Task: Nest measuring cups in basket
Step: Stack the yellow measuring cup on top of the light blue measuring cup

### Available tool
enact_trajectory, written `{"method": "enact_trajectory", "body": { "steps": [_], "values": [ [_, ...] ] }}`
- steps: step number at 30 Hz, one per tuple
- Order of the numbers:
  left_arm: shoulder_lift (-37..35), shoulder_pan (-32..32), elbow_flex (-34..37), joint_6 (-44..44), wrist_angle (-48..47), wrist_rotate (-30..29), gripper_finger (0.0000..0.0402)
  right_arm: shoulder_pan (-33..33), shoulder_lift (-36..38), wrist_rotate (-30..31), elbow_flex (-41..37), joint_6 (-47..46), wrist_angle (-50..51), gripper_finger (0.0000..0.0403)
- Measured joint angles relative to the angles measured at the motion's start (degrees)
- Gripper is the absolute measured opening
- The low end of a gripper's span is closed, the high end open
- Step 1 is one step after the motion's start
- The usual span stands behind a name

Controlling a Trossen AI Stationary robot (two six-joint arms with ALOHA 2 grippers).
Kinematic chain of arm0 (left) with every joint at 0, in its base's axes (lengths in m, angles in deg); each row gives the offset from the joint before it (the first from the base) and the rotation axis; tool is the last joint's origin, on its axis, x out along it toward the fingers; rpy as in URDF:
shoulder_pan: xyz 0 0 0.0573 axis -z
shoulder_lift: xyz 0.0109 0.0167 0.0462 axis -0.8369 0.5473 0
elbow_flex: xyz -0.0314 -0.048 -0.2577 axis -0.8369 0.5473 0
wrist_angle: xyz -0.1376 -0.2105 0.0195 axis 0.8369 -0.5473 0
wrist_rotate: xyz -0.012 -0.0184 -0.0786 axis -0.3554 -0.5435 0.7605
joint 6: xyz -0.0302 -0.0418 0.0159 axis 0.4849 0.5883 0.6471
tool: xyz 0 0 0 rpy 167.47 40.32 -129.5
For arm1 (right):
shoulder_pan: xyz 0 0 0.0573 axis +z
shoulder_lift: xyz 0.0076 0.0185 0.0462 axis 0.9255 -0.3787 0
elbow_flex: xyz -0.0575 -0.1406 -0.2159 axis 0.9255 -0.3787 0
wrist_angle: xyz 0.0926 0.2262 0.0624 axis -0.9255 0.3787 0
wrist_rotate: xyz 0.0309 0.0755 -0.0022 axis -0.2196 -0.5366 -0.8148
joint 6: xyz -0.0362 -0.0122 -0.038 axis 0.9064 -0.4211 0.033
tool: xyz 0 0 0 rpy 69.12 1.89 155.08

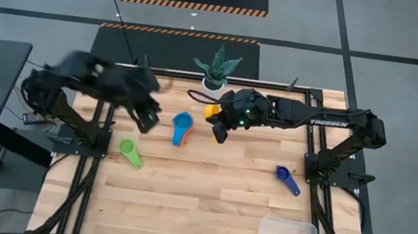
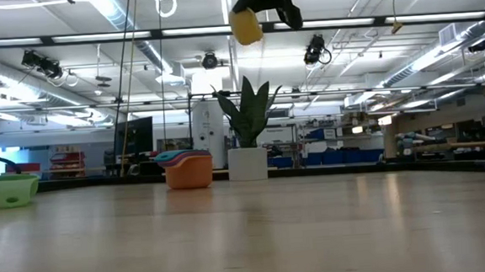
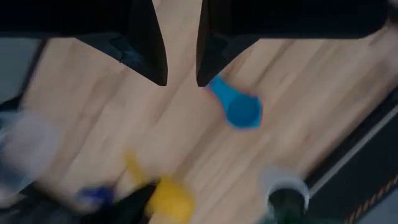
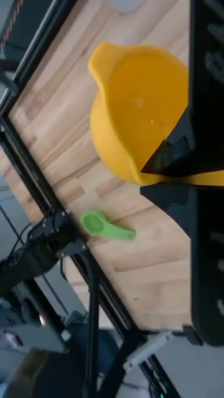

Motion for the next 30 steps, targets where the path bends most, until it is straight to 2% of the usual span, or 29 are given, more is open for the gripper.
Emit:
{"method": "enact_trajectory", "body": {
  "steps": [7, 16, 24, 27, 30],
  "values": [
    [-1.67, 3.07, 15.27, 8.45, 0.65, -6.59, 0.0091, -1.03, 0.2, -3.72, 0.0, 0.04, 0.46, 0.0012],
    [-4.26, 2.76, 35.39, 11.27, 5.81, -11.47, 0.0091, -1.42, 0.2, -4.59, 0.0, 2.21, 0.43, 0.0012],
    [-4.36, -2.63, 54.91, 10.83, 21.51, -13.18, 0.0091, -1.42, 1.55, -6.58, -0.04, 2.1, 0.18, 0.0012],
    [-4.32, -5.94, 59.93, 11.0, 29.37, -13.0, 0.0091, -1.42, 2.9, -6.3, -0.04, 1.89, 0.11, 0.0012],
    [-4.36, -9.31, 64.2, 6.52, 36.88, -13.0, 0.0091, -1.31, 4.33, -6.01, -0.04, 1.88, 0.1, 0.0012]
  ]
}}
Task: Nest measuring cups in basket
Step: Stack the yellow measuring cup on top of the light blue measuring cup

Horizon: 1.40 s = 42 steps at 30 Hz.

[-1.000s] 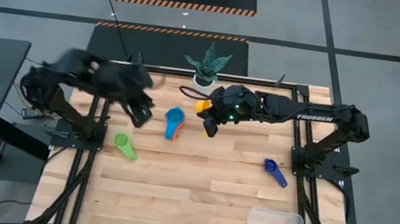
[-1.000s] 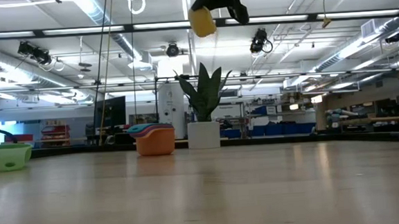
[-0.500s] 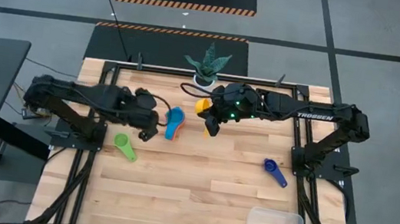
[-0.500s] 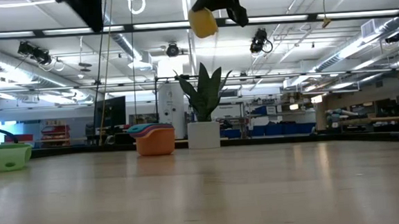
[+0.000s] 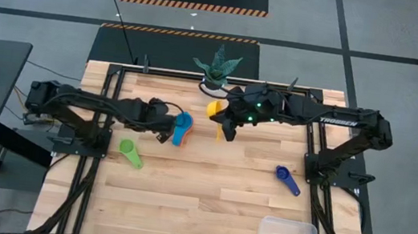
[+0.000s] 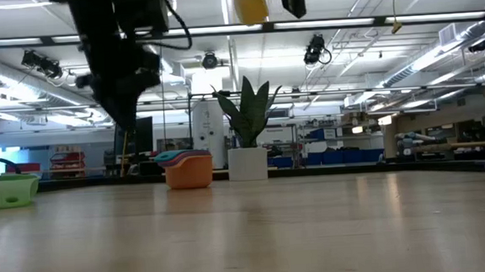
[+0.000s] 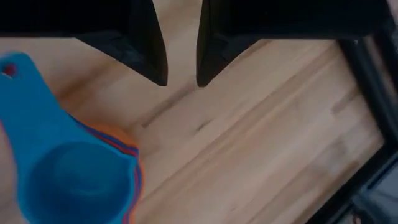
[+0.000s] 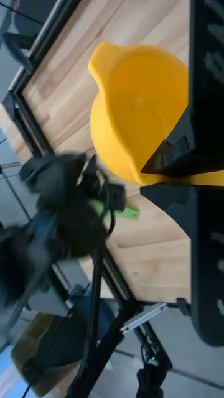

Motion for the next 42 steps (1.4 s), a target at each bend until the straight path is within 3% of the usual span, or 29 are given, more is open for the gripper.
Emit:
{"method": "enact_trajectory", "body": {
  "steps": [9, 15, 30, 42],
  "values": [
    [0.04, -8.14, 12.56, -14.83, 23.17, 3.63, 0.0091, 0.0, 3.27, 1.49, 0.02, -0.44, -0.1, 0.0012],
    [1.37, -10.66, 15.29, -22.51, 30.39, 4.3, 0.0091, 0.0, 3.38, 1.49, 0.02, -0.85, -0.01, 0.0012],
    [11.25, -11.42, 15.21, -28.26, 47.11, 17.66, 0.0091, -0.46, 3.38, 3.52, 0.02, -2.38, 1.36, 0.0012],
    [20.26, -7.32, 4.39, -29.64, 50.02, 20.89, 0.0091, -2.33, 2.88, 4.58, 0.04, -3.75, 4.94, 0.0012]
  ]
}}
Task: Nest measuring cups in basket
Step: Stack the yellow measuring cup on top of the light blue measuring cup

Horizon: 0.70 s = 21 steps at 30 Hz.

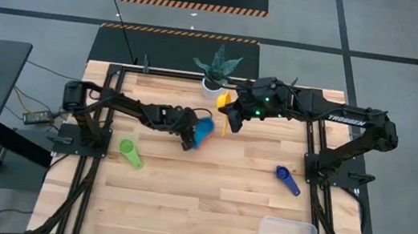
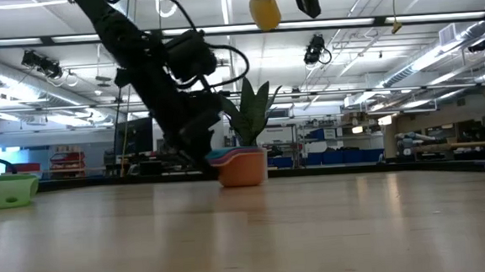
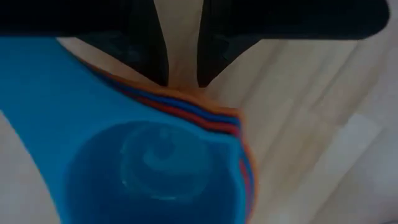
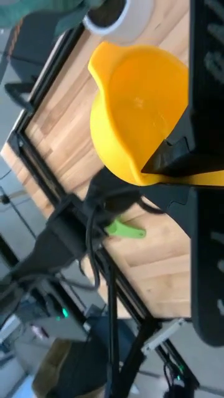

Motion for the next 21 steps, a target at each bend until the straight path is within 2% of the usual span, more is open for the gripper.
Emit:
{"method": "enact_trajectory", "body": {
  "steps": [4, 9, 13, 17, 21],
  "values": [
    [0.44, 0.37, -4.14, -0.2, -3.04, -0.56, 0.0091, -0.45, -0.02, 0.58, -0.02, -2.75, 2.11, 0.0012],
    [-2.05, -0.24, -7.14, -2.58, -9.07, -6.65, 0.0091, -0.43, -0.02, 3.69, -0.02, -5.52, 5.15, 0.0012],
    [-4.08, -1.24, -8.84, -3.22, -15.89, -6.44, 0.0091, -0.43, -0.02, 6.3, -0.02, -9.22, 7.88, 0.0012],
    [-8.05, -1.93, -9.72, -2.5, -22.47, -8.05, 0.0091, -0.33, -0.63, 9.29, 0.0, -14.28, 9.38, 0.0012],
    [-14.29, -2.04, -9.76, 1.06, -26.57, -8.85, 0.0091, 0.23, -3.77, 9.5, 0.02, -18.61, 8.94, 0.0012]
  ]
}}
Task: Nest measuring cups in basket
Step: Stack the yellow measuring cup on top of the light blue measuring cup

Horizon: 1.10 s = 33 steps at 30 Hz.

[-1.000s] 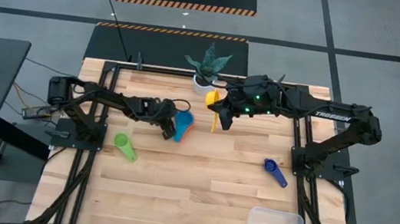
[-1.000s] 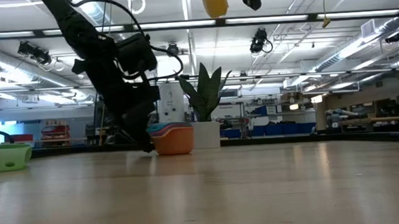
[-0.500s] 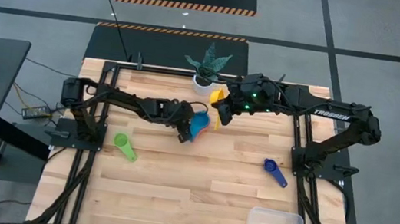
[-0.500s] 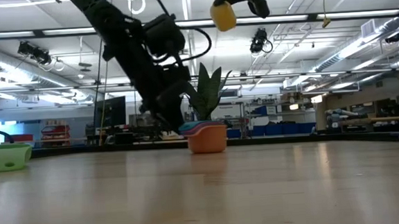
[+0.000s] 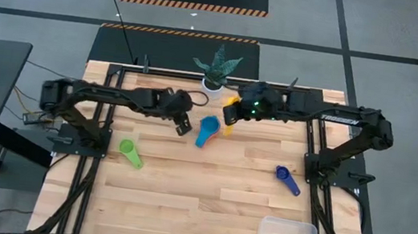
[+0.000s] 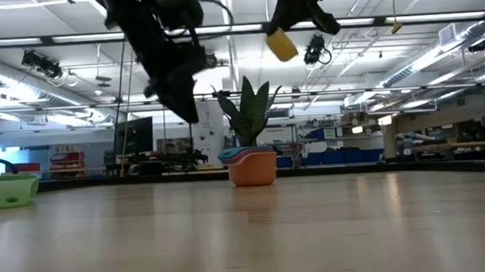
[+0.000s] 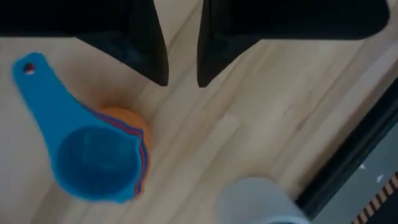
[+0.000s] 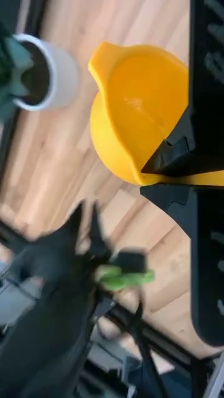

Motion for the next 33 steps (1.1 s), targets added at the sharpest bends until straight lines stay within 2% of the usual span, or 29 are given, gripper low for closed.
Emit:
{"method": "enact_trajectory", "body": {
  "steps": [9, 16, 24, 33],
  "values": [
    [-14.71, 2.48, -0.04, 2.33, -11.86, -0.38, 0.0091, 0.39, -9.06, -2.23, -0.04, -8.49, -6.27, 0.0012],
    [-21.89, 3.25, -0.01, 3.3, -19.09, -0.34, 0.0091, -0.14, -13.53, -1.63, -0.04, -13.94, -9.78, 0.0012],
    [-24.36, 3.19, -0.02, 3.58, -20.06, -0.59, 0.0091, -1.95, -18.34, -2.8, -0.12, -13.36, -11.06, 0.0012],
    [-24.36, 2.49, 0.0, -1.49, -20.16, -0.43, 0.0091, -3.67, -22.22, -4.67, -0.01, -16.62, -12.32, 0.0012]
  ]
}}
